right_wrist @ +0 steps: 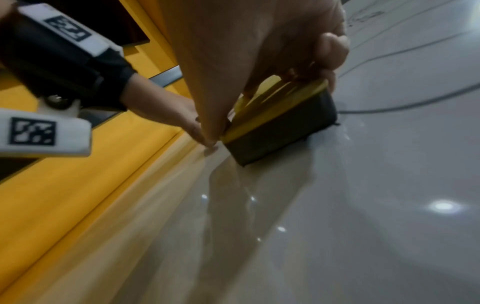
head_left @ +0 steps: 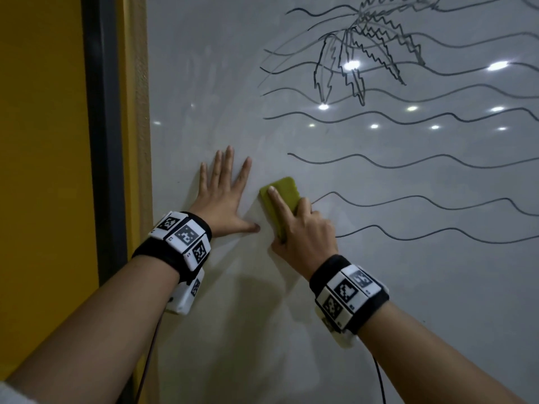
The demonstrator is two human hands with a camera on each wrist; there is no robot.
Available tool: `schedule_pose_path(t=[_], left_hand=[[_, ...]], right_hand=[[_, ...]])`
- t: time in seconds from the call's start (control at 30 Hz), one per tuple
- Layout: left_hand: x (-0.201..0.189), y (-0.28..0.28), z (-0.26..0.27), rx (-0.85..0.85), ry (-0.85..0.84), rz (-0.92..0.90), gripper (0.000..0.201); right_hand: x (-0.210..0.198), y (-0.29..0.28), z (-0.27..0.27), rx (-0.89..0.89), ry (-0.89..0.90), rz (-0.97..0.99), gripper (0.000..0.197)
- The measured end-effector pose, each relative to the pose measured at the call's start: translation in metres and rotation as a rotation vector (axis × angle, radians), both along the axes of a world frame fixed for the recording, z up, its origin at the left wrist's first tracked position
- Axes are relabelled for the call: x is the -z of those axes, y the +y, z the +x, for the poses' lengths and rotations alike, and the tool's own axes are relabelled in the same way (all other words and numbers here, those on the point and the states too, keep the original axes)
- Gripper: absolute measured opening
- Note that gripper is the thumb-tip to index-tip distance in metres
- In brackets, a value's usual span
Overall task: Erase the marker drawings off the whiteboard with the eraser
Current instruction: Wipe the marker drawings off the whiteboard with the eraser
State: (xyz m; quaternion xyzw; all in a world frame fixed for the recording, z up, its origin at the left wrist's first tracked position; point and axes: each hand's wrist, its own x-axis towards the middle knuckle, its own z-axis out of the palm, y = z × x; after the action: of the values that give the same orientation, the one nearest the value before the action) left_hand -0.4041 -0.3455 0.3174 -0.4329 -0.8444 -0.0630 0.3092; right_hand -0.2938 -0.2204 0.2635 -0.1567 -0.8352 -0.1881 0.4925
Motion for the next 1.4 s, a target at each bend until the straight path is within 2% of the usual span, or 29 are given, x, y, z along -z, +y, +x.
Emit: schedule_pose_path(t=[0.17,0.27,0.4,0.53,0.63,0.8,0.87,1.07,1.17,1.3,1.4], left_hand=[[-0.001,0.004,-0.001,-0.029,-0.008,-0.027,0.131],[-0.002,0.006,-0.001,-0.051,-0.013,-0.029,0.132],[-0.001,0.007,0.002,-0.034,-0.017,-0.01,0.134],[0.0,0.007,0.006,-0.023,0.056,-0.011,0.132],[-0.003,0.007,0.005,-0.014,0.092,-0.028,0.133],[-0.005,0.018,0.012,0.024,0.001,0.02,0.135],[-0.003,0.02,0.011,0.031,0.006,0.038,0.135],[-0.002,0.02,0.01,0.034,0.006,0.011,0.133],[-0.002,0.021,0.011,0.027,0.005,0.013,0.133],[-0.003,0.022,0.01,0.008,0.005,0.015,0.133],[-0.002,0.021,0.008,0.022,0.013,0.024,0.133]], right_hand=[[-0.043,-0.014,0.004,0.126,-0.14,-0.099,0.094],[-0.065,-0.015,0.001,0.181,-0.104,-0.082,0.087],[-0.043,-0.011,0.006,0.163,-0.13,-0.127,0.089],[-0.009,-0.006,0.018,0.133,-0.123,-0.18,0.091],[-0.025,-0.007,0.022,0.136,-0.198,-0.197,0.09],[-0.075,-0.01,0.014,0.121,-0.134,-0.17,0.095],[-0.07,-0.008,0.016,0.14,-0.14,-0.148,0.093],[-0.014,0.0,0.029,0.157,-0.145,-0.153,0.096],[-0.033,0.0,0.026,0.153,-0.211,-0.142,0.093],[-0.071,-0.001,0.017,0.134,-0.092,-0.152,0.091],[-0.055,0.002,0.018,0.153,-0.095,-0.151,0.091]])
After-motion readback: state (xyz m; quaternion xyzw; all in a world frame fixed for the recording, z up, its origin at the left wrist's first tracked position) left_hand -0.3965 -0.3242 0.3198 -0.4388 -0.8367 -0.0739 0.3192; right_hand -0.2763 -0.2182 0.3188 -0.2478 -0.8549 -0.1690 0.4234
